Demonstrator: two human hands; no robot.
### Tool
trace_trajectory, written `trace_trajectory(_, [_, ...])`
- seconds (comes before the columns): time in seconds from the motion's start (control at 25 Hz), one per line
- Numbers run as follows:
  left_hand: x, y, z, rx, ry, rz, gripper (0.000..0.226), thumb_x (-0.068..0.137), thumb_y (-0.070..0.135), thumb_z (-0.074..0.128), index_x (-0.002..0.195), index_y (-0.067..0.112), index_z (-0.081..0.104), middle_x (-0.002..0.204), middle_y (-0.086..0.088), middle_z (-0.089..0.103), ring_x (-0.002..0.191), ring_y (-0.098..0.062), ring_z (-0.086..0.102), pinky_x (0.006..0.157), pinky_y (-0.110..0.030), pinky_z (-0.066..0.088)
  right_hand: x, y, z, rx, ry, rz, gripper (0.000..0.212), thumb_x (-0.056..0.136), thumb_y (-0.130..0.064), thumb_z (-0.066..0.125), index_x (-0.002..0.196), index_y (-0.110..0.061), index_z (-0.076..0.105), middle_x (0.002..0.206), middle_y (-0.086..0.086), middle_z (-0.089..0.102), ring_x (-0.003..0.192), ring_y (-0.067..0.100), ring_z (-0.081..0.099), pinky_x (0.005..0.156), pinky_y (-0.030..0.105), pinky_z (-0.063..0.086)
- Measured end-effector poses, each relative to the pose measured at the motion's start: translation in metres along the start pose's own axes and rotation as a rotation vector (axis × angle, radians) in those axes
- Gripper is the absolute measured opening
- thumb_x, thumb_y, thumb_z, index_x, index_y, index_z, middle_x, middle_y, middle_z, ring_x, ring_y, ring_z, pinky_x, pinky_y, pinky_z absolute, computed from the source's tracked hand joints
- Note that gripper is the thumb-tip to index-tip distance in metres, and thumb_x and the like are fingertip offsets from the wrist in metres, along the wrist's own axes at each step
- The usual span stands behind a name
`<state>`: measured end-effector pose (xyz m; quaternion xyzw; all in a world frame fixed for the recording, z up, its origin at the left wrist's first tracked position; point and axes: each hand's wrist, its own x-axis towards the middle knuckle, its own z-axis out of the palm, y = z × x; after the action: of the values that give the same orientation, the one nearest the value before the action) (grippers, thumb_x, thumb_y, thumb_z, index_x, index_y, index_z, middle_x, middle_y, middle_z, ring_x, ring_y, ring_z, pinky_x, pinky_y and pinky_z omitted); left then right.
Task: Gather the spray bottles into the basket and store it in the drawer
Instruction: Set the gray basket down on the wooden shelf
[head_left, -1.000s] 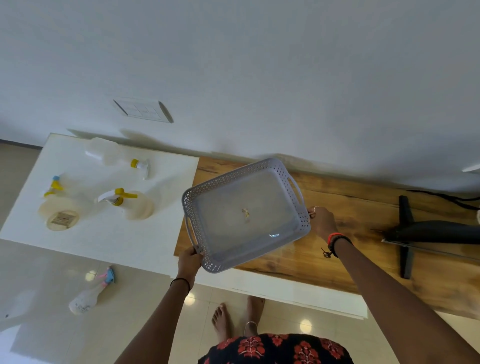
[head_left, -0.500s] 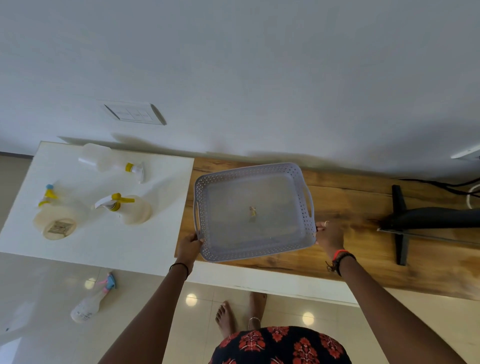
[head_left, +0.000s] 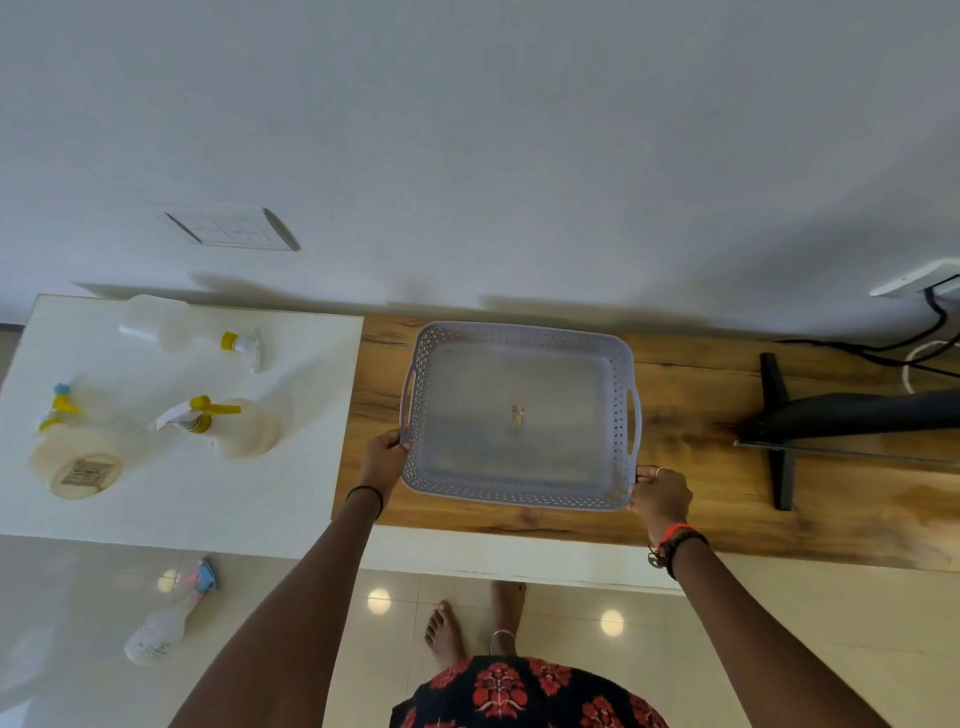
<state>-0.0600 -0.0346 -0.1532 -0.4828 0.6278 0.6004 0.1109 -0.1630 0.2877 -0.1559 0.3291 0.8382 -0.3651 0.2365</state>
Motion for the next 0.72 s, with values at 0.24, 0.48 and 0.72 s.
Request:
trace_trajectory(0.24, [0.004, -0.001, 0.001, 0.013, 0.023, -0.009, 0.035, 0.092, -0.004, 0.046, 0.124, -0.002, 0.060, 0.124, -0.019, 0.065, 0.106, -0.027, 0.062, 0.094, -0.036, 0.050, -0.003, -0.008, -0.002, 0.012, -0.048, 0.011, 0.022, 0.088, 0.008, 0.051, 0.103, 0.004, 0.068, 0.111, 0.025, 0.069, 0.101, 0.040, 0.066, 0.088, 0.049, 0.056])
trace_trajectory(0.48, [-0.016, 0.011, 0.004, 0.025, 0.235, 0.002, 0.042, 0.095, 0.011, 0.045, 0.137, 0.004, 0.046, 0.125, -0.015, 0.062, 0.107, -0.025, 0.058, 0.092, -0.031, 0.045, -0.026, -0.043, -0.007, -0.113, 0.096, -0.055, 0.048, 0.086, -0.004, 0.053, 0.132, 0.009, 0.043, 0.135, 0.027, 0.046, 0.124, 0.044, 0.044, 0.094, 0.048, 0.046])
trace_trajectory(0.72, [-0.055, 0.008, -0.007, -0.105, 0.490, 0.034, 0.032, 0.098, 0.017, 0.044, 0.126, 0.004, 0.053, 0.126, -0.016, 0.061, 0.116, -0.029, 0.056, 0.090, -0.028, 0.039, -0.066, -0.086, 0.010, -0.009, 0.106, -0.429, 0.047, 0.089, -0.002, 0.052, 0.135, 0.003, 0.046, 0.137, 0.023, 0.049, 0.128, 0.038, 0.046, 0.102, 0.046, 0.046])
